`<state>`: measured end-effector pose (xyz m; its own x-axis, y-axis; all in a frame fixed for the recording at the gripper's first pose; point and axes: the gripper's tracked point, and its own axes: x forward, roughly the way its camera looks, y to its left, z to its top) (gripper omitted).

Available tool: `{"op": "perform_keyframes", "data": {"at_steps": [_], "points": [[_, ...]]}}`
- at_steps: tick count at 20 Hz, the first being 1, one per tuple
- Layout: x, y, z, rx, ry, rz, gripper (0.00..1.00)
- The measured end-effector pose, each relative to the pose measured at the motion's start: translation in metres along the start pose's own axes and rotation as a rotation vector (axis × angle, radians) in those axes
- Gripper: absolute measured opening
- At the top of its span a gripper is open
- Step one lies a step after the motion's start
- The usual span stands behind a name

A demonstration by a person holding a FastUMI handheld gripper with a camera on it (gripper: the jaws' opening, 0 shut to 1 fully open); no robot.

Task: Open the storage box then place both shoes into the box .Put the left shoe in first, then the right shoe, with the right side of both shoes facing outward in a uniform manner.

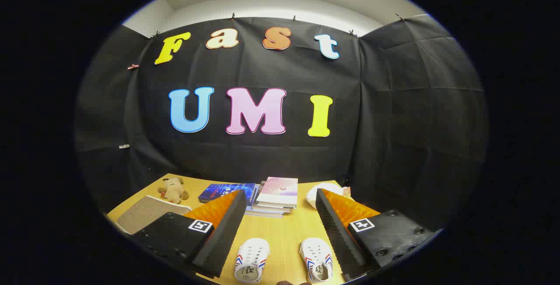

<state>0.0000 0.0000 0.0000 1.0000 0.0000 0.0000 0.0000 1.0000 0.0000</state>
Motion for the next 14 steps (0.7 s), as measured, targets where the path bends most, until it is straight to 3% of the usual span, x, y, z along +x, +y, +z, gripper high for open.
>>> {"op": "perform_keyframes", "data": {"at_steps": [14], "points": [[0.003, 0.026, -0.023, 0.031, 0.087, -0.011, 0.98]]}}
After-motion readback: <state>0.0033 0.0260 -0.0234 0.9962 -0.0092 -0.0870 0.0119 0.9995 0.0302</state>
